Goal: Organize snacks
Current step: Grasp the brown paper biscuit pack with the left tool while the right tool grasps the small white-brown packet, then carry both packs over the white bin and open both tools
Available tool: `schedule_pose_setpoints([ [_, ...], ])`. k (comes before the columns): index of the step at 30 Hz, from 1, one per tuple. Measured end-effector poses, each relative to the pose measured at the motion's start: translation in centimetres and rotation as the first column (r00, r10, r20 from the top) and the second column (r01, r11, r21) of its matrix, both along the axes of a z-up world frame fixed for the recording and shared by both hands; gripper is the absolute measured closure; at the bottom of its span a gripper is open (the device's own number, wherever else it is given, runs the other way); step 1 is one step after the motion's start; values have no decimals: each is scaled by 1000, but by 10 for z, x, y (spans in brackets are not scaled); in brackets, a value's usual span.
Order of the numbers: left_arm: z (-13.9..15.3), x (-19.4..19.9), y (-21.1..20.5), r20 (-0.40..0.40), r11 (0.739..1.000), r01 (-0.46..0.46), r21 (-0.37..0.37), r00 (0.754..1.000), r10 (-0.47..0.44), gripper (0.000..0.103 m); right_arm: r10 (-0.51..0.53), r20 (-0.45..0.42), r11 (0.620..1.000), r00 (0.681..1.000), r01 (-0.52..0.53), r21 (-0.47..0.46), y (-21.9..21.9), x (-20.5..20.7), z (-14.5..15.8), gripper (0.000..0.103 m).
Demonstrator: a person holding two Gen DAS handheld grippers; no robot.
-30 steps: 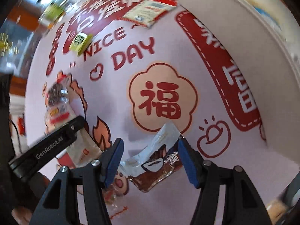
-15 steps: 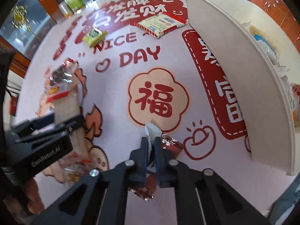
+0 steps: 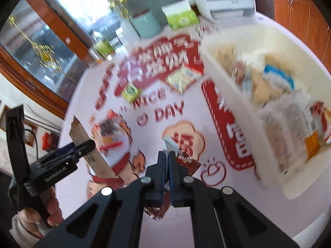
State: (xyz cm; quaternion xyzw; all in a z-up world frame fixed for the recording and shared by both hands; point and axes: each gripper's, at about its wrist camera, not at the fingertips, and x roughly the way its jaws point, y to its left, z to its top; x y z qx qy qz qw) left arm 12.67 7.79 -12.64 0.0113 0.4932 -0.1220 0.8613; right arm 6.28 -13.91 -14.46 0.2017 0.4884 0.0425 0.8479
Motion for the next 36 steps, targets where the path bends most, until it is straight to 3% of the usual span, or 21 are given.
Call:
schedule_pose_setpoints([
  [5, 49, -6, -37, 96, 998, 52, -30, 994, -49, 49, -21, 110, 1000, 994, 20, 16, -30, -8, 44, 100],
  [14, 117, -13, -156, 212, 978, 184, -103, 964, -159, 49, -63, 211, 996, 975, 74, -44, -116, -26, 93, 100],
  [20, 127, -7, -237, 231, 969, 229, -91, 951, -203, 49, -66, 241, 992, 968, 90, -90, -176, -32, 107, 100],
  [25, 124, 5, -296, 219, 971, 237, -31, 949, -225, 48, -58, 249, 991, 967, 86, -103, -216, -26, 113, 99],
  [26, 122, 8, -303, 211, 972, 235, -21, 951, -225, 47, -55, 248, 991, 967, 82, -101, -221, -24, 113, 96],
  [28, 117, 15, -316, 183, 977, 212, 1, 961, -209, 25, -59, 230, 993, 971, 81, -87, -235, -16, 113, 95],
  [30, 115, 18, -319, 182, 983, 184, 2, 966, -182, 16, -57, 212, 995, 976, 75, -73, -244, -10, 110, 87],
  [31, 115, 19, -319, 188, 985, 173, 4, 967, -171, 15, -60, 208, 995, 976, 76, -67, -247, -9, 108, 83],
  [33, 113, 21, -321, 192, 987, 157, 22, 969, -159, 12, -77, 210, 994, 975, 91, -58, -254, -8, 105, 64],
  [36, 108, 23, -318, 191, 990, 133, 52, 971, -141, 12, -81, 209, 994, 975, 93, -49, -260, -5, 99, 60],
])
